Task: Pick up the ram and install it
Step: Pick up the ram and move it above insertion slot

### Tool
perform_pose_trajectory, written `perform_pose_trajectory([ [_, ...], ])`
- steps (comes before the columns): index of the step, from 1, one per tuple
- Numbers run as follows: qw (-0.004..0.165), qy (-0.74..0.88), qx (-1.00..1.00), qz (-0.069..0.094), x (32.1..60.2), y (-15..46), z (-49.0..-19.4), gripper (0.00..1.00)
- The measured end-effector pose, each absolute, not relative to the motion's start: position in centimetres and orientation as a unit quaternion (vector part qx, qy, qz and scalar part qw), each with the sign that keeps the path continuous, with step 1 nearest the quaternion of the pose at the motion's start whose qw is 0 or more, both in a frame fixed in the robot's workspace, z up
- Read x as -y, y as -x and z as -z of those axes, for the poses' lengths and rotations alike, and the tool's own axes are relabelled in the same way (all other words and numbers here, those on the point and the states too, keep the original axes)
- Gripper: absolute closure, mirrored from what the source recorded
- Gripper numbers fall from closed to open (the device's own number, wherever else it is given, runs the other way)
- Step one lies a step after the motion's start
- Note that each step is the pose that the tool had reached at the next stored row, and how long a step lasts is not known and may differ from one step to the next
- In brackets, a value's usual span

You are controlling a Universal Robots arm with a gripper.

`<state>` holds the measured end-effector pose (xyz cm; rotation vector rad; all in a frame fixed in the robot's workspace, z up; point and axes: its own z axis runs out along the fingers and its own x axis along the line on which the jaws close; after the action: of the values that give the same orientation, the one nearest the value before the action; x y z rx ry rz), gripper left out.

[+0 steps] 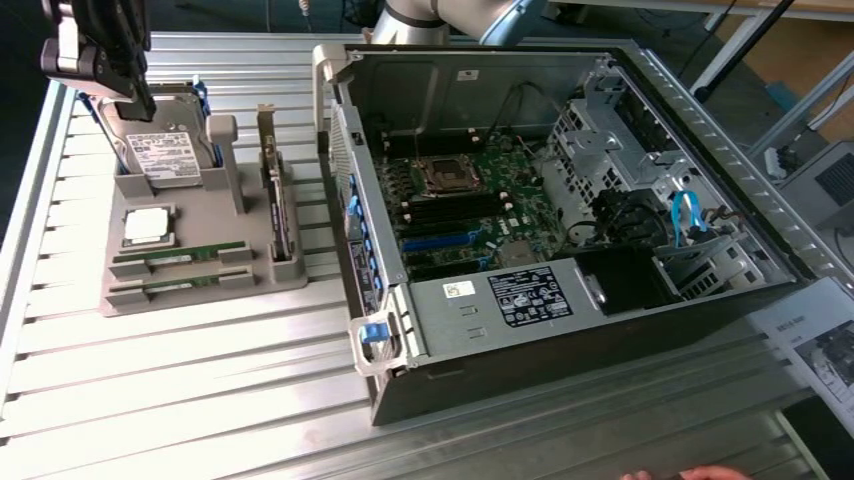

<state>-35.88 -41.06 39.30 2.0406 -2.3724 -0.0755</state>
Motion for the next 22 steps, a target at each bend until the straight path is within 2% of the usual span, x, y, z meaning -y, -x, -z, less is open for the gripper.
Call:
perform_pose_trajectory([
  [9,0.006,-0.652,0.758,0.024,41.06,35.88,-39.31,0.89],
  [10,0.006,-0.652,0.758,0.024,41.07,35.88,-39.31,0.84],
  [11,0.006,-0.652,0.758,0.024,41.07,35.88,-39.31,0.84],
  [13,0.006,-0.652,0.758,0.024,41.08,35.88,-39.30,0.71],
  [14,0.006,-0.652,0.758,0.024,41.08,35.88,-39.31,0.71],
  [15,0.006,-0.652,0.758,0.024,41.08,35.88,-39.31,0.64],
  [22,0.005,-0.652,0.758,0.025,41.08,35.88,-39.10,0.64],
])
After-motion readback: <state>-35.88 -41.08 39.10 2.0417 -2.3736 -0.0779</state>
